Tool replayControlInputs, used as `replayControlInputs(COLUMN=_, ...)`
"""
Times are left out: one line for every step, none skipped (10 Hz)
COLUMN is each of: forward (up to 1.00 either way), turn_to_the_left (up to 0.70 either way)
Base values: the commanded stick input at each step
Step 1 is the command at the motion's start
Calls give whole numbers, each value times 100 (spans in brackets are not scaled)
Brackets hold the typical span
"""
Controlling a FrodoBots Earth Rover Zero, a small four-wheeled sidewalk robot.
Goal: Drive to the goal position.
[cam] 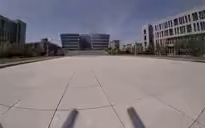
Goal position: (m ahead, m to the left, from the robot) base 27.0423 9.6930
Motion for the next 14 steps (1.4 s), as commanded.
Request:
replayControlInputs(forward=70, turn_to_the_left=0)
replayControlInputs(forward=70, turn_to_the_left=0)
replayControlInputs(forward=70, turn_to_the_left=0)
replayControlInputs(forward=70, turn_to_the_left=0)
replayControlInputs(forward=70, turn_to_the_left=0)
replayControlInputs(forward=70, turn_to_the_left=0)
replayControlInputs(forward=70, turn_to_the_left=0)
replayControlInputs(forward=70, turn_to_the_left=0)
replayControlInputs(forward=70, turn_to_the_left=0)
replayControlInputs(forward=70, turn_to_the_left=0)
replayControlInputs(forward=70, turn_to_the_left=0)
replayControlInputs(forward=70, turn_to_the_left=0)
replayControlInputs(forward=70, turn_to_the_left=0)
replayControlInputs(forward=70, turn_to_the_left=0)
